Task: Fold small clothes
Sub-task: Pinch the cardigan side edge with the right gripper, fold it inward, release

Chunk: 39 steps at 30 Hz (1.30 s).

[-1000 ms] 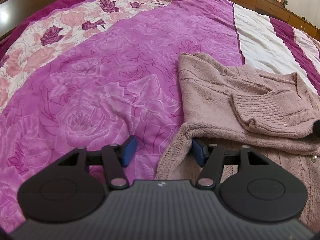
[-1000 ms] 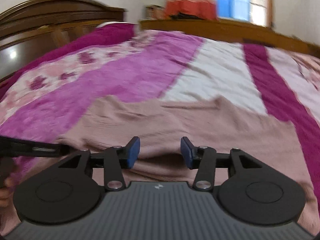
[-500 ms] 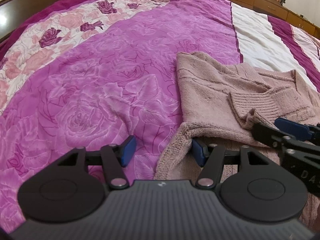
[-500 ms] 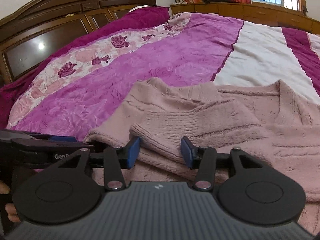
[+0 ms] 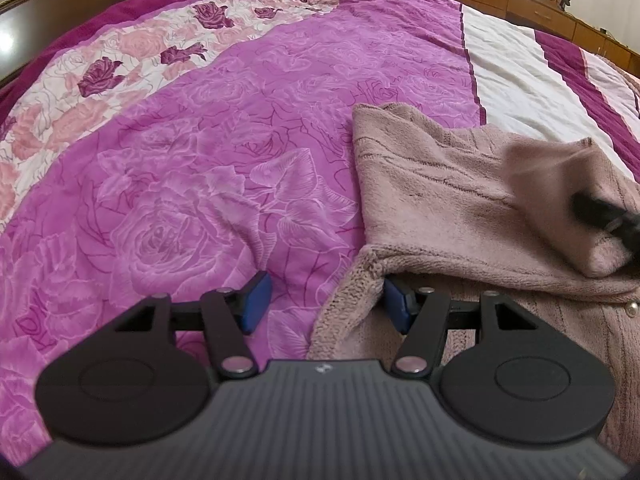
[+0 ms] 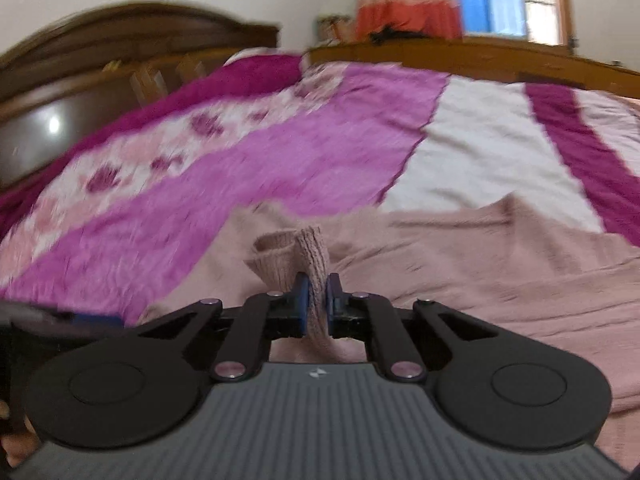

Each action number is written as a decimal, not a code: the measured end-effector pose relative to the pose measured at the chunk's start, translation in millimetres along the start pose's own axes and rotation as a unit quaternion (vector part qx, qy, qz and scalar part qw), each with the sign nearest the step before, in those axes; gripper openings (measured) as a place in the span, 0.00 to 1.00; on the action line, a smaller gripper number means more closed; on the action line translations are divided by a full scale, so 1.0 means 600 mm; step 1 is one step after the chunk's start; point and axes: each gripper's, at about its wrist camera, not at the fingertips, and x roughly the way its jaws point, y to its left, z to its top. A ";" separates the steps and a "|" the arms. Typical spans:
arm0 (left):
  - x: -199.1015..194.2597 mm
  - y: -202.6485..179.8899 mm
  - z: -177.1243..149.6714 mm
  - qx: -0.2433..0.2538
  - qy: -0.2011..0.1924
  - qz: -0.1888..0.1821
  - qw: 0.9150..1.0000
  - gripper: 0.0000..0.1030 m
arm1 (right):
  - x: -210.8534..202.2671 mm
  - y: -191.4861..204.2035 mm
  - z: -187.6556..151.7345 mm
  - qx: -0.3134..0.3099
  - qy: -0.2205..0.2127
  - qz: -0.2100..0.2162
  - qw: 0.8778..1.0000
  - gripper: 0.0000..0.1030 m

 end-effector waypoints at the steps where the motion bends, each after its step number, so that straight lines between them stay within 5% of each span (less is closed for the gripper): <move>1: 0.000 0.000 0.000 0.000 0.000 0.000 1.000 0.59 | -0.013 -0.012 0.006 0.010 -0.012 -0.007 1.000 0.09; 11: -0.001 0.000 0.001 0.000 0.003 0.003 1.000 0.59 | -0.125 -0.158 0.025 0.095 -0.076 -0.098 0.988 0.09; 22: -0.004 -0.003 -0.001 0.005 0.009 0.011 1.000 0.60 | -0.137 -0.306 -0.068 0.212 -0.032 -0.196 0.957 0.09; 29: -0.021 0.004 0.001 -0.014 0.018 -0.003 1.000 0.59 | -0.139 -0.339 -0.091 0.261 -0.019 -0.183 0.948 0.12; 33: -0.042 0.016 0.002 -0.029 0.017 -0.026 0.999 0.60 | -0.153 -0.344 -0.085 0.263 -0.027 -0.181 0.947 0.35; 39: -0.068 0.022 0.018 -0.043 -0.004 -0.052 0.998 0.60 | -0.170 -0.348 -0.079 0.244 -0.026 -0.185 0.952 0.40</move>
